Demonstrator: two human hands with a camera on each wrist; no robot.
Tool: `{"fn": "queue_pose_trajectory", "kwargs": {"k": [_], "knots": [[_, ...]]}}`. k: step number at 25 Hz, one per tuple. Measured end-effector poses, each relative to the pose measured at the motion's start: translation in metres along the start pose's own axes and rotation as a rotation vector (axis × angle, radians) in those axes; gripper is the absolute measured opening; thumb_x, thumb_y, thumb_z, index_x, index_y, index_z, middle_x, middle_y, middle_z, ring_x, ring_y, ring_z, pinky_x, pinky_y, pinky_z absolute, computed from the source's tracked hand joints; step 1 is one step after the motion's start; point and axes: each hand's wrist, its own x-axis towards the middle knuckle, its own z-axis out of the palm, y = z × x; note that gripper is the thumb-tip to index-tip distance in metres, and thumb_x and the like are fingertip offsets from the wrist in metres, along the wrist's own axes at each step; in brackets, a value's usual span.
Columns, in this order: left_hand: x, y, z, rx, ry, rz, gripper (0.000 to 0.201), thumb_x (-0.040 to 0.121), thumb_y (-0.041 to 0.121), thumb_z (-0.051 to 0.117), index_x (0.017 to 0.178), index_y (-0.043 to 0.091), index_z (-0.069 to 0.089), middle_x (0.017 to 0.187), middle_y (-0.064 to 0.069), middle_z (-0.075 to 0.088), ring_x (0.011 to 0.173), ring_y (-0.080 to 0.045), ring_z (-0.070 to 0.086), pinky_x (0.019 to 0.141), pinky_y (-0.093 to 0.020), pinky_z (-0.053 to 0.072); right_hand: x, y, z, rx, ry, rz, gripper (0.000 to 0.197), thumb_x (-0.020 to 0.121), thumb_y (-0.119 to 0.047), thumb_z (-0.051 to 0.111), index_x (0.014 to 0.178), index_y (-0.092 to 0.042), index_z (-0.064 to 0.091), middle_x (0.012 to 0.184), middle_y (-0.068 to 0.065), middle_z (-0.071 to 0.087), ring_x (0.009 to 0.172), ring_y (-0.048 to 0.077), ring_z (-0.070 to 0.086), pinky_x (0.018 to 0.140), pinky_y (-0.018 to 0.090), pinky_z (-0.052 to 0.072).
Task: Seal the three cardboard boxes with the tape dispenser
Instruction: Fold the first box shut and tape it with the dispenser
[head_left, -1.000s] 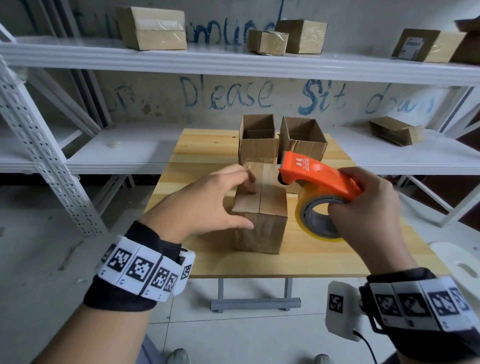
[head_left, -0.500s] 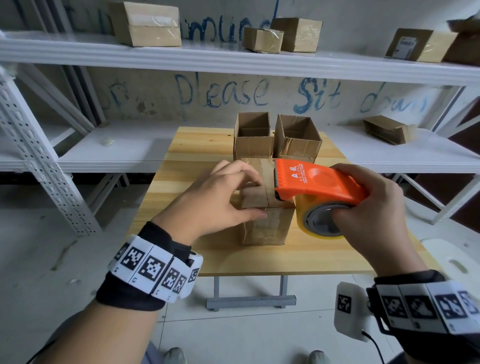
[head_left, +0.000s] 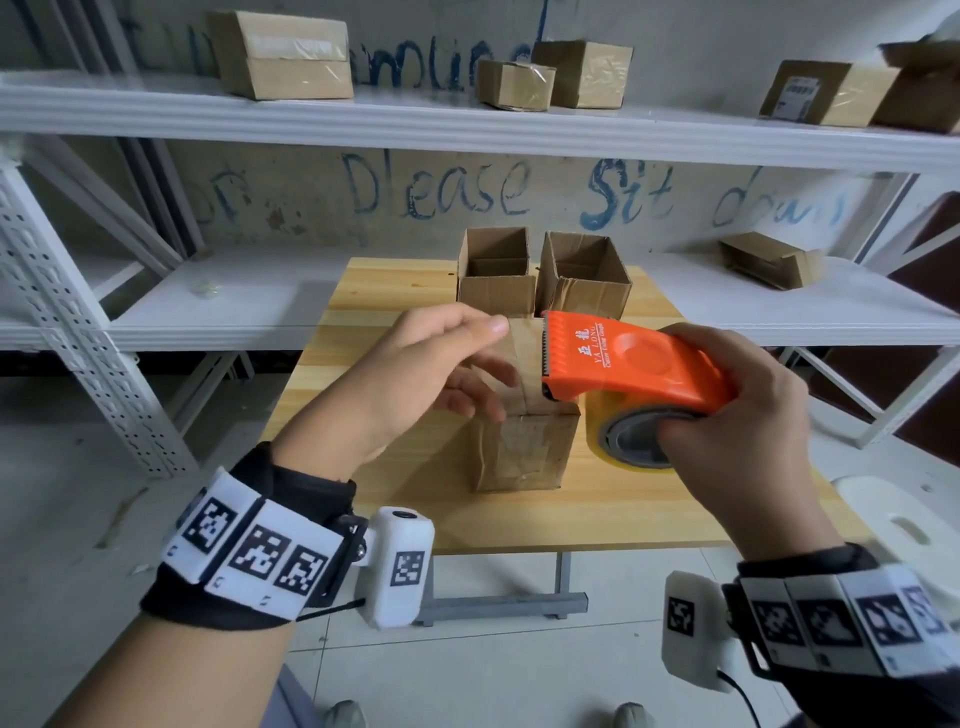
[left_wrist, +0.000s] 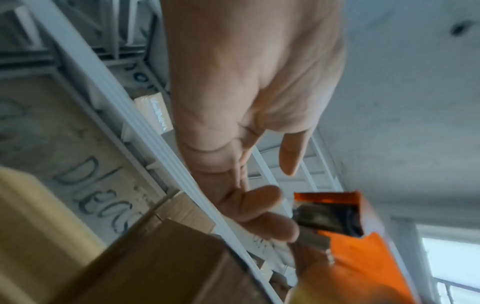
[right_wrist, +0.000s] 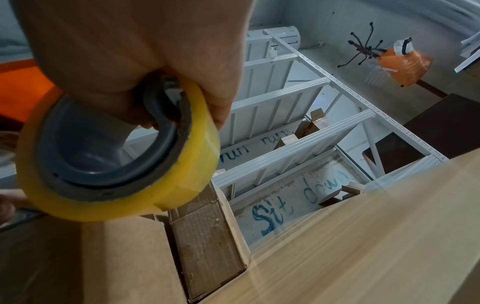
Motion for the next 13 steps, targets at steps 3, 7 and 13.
{"fn": "queue_pose_trajectory", "kwargs": {"k": [3,7,13], "knots": [[-0.0019,0.0038,0.0039,-0.095,-0.092,-0.170,0.045,0.098,0.045,0.052,0.107,0.002,0.065,0.087,-0.018,0.075,0.058,-0.021,0.063,0.051,-0.023,0.047,-0.0015,-0.0003,0.0008,-0.008,0.012,-0.008,0.066,0.048,0.002,0.078,0.111,-0.017,0.070,0.098,-0.003,0.065,0.089,0.008,0.056,0.076,0.007,0.041],[-0.0026,0.0017,0.0054,-0.214,-0.137,-0.117,0.040,0.087,0.033,0.061,0.109,0.001,0.069,0.096,-0.019,0.076,0.074,-0.022,0.074,0.058,-0.020,0.057,-0.0018,0.0002,0.0019,-0.042,-0.001,-0.022,0.069,0.047,0.003,0.082,0.112,-0.016,0.070,0.099,-0.002,0.066,0.091,0.012,0.057,0.077,0.005,0.040],[-0.0021,0.0031,0.0102,-0.368,-0.004,-0.175,0.024,0.081,0.006,0.067,0.105,0.002,0.066,0.086,-0.013,0.077,0.073,-0.020,0.076,0.056,-0.019,0.058,-0.0031,-0.0014,0.0019,-0.067,-0.011,-0.074,0.073,0.042,-0.002,0.087,0.111,-0.016,0.070,0.096,-0.004,0.063,0.086,0.008,0.054,0.074,0.002,0.036]]}}
